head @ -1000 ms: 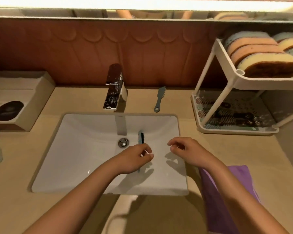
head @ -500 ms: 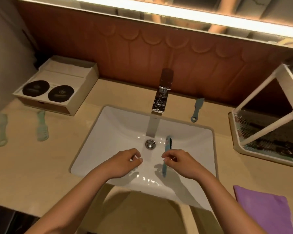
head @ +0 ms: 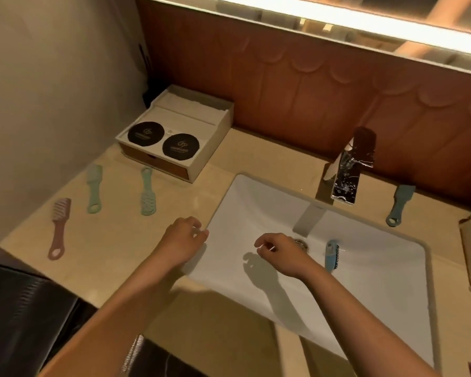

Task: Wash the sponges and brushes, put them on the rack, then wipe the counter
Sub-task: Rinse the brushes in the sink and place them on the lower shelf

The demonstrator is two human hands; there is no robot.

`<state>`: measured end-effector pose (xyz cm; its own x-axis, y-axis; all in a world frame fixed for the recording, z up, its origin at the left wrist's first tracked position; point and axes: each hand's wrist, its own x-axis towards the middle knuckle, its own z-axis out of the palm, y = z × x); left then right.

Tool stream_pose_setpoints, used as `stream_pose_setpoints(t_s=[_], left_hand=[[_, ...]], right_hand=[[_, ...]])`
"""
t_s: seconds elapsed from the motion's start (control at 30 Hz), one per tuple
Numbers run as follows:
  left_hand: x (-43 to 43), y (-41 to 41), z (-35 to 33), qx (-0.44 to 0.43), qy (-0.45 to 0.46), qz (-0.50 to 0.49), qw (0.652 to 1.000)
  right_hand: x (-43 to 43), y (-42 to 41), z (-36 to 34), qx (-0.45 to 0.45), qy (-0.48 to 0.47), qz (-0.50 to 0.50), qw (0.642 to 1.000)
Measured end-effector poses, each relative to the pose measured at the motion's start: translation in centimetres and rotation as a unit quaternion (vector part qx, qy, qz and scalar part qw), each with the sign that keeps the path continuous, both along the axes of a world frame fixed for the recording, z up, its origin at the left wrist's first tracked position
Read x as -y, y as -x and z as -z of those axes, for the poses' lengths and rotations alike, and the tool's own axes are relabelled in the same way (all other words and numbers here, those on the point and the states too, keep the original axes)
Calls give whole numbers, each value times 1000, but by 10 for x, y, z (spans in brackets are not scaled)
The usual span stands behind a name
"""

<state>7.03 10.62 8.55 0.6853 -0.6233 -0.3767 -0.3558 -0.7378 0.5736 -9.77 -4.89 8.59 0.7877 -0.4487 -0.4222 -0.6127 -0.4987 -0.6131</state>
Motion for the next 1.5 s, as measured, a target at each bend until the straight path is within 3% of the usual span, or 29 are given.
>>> stream_pose_setpoints(t_s=[0.23, 0.37, 0.63, 0.83, 1.07, 1.27, 1.37, 1.5], left_hand=[[-45, -63, 5, 86, -50, -141, 985], [-73, -96, 9, 104, -28, -202, 973], [-95, -167, 11, 123, -31, -274, 953], [-98, -204, 28, 168, -139, -262, 940], [-91, -213, 36, 224, -201, -206, 931], [-88, -208, 36, 210, -173, -202, 941], [-87, -198, 27, 173, -116, -210, 955], [-84, -171, 3, 44, 8, -236, 971]], right_hand=[[-31, -87, 6, 16, 6, -34, 999], [-51, -142, 8, 21, 31, -65, 997], [-100, -225, 15, -17, 153, -77, 985], [-124, -261, 27, -36, 176, -66, 981], [-129, -268, 38, -40, 240, -43, 969], [-122, -255, 41, -17, 309, -56, 949], [-114, -238, 36, 9, 308, -69, 949], [-100, -206, 23, 110, 130, -6, 985]])
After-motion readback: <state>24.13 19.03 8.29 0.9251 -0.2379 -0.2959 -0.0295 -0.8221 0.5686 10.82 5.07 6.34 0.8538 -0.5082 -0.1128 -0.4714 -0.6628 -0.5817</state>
